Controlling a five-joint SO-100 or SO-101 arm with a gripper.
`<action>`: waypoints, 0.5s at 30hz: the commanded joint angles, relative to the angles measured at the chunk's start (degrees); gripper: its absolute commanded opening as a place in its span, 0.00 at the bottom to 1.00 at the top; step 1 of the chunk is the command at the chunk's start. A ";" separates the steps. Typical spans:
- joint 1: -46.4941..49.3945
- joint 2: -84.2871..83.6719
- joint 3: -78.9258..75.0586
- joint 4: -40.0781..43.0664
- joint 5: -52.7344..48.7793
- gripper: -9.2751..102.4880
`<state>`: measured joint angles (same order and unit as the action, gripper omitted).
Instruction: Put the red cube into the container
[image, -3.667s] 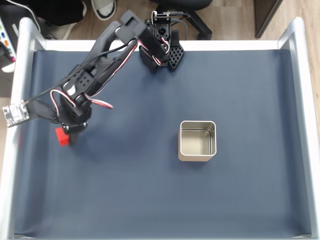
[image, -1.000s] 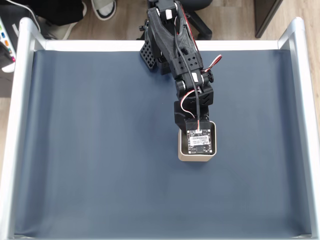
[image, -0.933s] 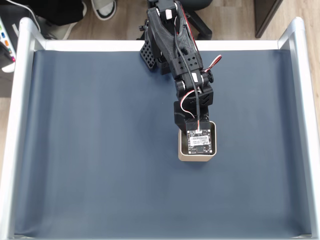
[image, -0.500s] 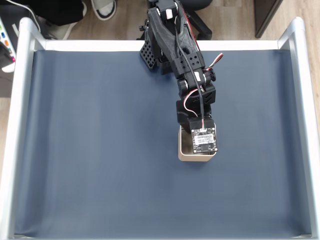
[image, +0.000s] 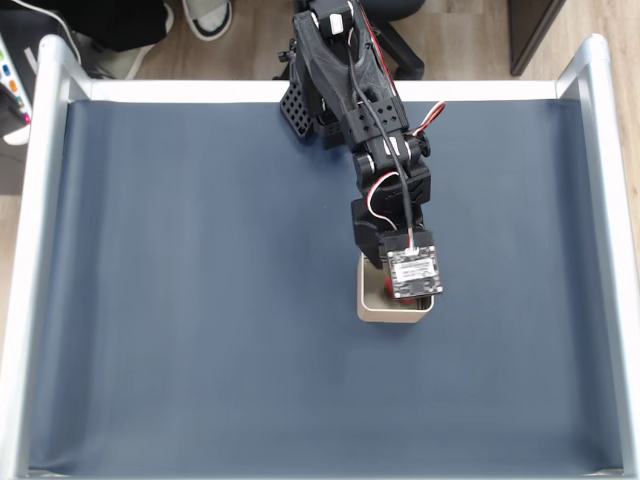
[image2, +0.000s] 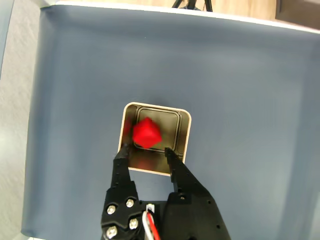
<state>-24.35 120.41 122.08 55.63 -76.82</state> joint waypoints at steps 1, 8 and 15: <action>1.32 2.37 -2.11 -0.18 -1.76 0.31; 2.11 2.20 -2.64 -0.70 -1.67 0.32; 2.81 2.20 -2.72 -1.41 -1.85 0.32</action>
<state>-22.15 120.41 122.08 55.37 -78.13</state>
